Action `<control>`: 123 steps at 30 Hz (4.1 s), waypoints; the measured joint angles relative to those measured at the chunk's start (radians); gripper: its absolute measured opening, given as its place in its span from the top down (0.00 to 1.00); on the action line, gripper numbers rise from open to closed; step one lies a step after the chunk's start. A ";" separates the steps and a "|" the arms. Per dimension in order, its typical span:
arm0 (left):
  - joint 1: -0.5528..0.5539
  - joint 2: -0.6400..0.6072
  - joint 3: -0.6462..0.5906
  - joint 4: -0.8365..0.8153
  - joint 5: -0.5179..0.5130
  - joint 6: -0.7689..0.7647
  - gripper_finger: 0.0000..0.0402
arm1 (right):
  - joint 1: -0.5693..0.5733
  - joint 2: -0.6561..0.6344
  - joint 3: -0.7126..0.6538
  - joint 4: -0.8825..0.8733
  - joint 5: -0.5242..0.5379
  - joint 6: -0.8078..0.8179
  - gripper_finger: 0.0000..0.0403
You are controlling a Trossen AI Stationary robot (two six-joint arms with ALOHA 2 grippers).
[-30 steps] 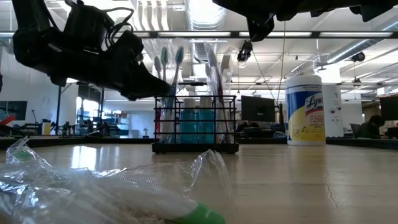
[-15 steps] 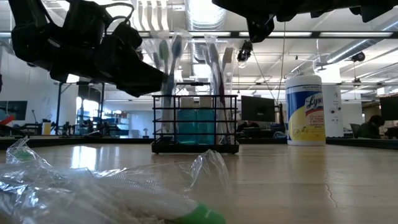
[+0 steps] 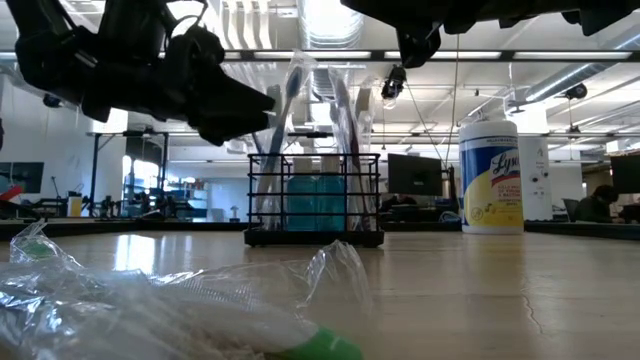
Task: Pick & Place toothbrushing station
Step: Put the top green toothbrush into the black mesh organizer, then put the green toothbrush into the black mesh organizer
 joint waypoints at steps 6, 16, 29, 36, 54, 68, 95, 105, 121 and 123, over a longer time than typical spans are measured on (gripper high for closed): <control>0.000 -0.048 0.000 -0.003 0.000 -0.010 0.31 | 0.000 0.000 0.000 0.000 0.000 0.002 0.98; -0.001 -0.246 0.009 -0.219 0.110 -0.010 0.31 | 0.000 0.000 0.000 -0.008 0.001 0.004 0.98; -0.124 -0.307 0.086 -0.514 0.042 0.077 0.39 | -0.004 0.000 0.000 -0.001 0.005 0.005 0.98; -0.202 -0.304 0.089 -0.513 0.023 0.085 0.54 | -0.004 0.001 0.000 -0.005 0.005 0.005 0.98; -0.303 -0.097 0.422 -0.788 -0.108 0.417 0.70 | -0.007 0.001 0.000 -0.008 0.006 0.005 0.98; -0.290 0.004 0.494 -0.775 -0.277 0.498 0.42 | -0.006 0.001 0.000 -0.016 0.006 0.005 0.98; -0.269 -0.015 0.487 -0.776 -0.314 0.484 0.45 | -0.006 0.001 0.000 -0.015 0.005 0.006 0.98; -0.264 -0.013 0.487 -0.792 -0.316 0.474 0.59 | -0.006 0.001 0.000 -0.010 0.005 0.005 0.98; -0.264 -0.013 0.487 -0.785 -0.256 0.538 0.99 | -0.006 0.001 0.000 -0.011 0.005 0.005 0.98; -0.264 -0.015 0.487 -0.781 -0.256 0.538 0.99 | -0.006 0.001 0.000 -0.011 0.005 0.005 0.98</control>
